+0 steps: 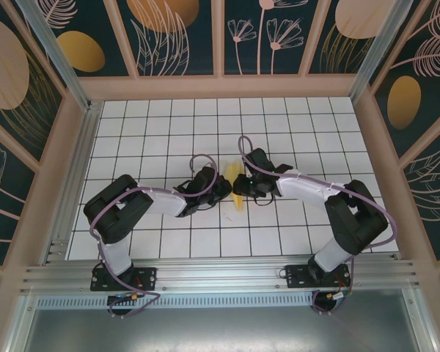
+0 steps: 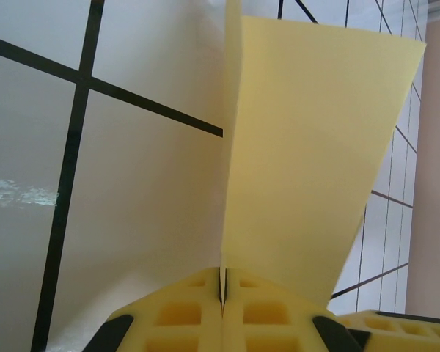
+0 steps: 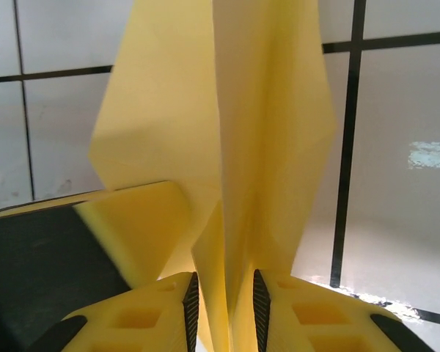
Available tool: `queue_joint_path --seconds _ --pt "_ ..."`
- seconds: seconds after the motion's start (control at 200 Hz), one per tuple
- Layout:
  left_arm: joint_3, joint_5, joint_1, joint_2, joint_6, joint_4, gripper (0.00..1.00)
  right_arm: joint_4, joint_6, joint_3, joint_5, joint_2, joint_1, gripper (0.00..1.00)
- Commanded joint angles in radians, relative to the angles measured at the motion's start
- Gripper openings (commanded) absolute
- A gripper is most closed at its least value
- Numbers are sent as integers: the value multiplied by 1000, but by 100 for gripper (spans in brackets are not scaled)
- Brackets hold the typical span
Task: Fold a paper plane with a square sheet of paper (pick it up from the middle)
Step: Move a paper plane to the center of the table.
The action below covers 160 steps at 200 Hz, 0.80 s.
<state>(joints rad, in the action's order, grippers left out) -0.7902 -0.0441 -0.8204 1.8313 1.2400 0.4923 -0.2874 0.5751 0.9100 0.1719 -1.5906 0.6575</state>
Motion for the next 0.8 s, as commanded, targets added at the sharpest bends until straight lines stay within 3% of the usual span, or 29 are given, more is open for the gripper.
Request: queue_joint_path --seconds 0.0,0.38,0.796 --pt "18 4 -2 5 17 38 0 -16 -27 28 -26 -24 15 29" --pt "24 -7 -1 21 25 61 0 -1 -60 9 -17 -50 46 33" --pt "58 -6 -2 1 49 107 0 22 -51 18 -58 -99 60 16"
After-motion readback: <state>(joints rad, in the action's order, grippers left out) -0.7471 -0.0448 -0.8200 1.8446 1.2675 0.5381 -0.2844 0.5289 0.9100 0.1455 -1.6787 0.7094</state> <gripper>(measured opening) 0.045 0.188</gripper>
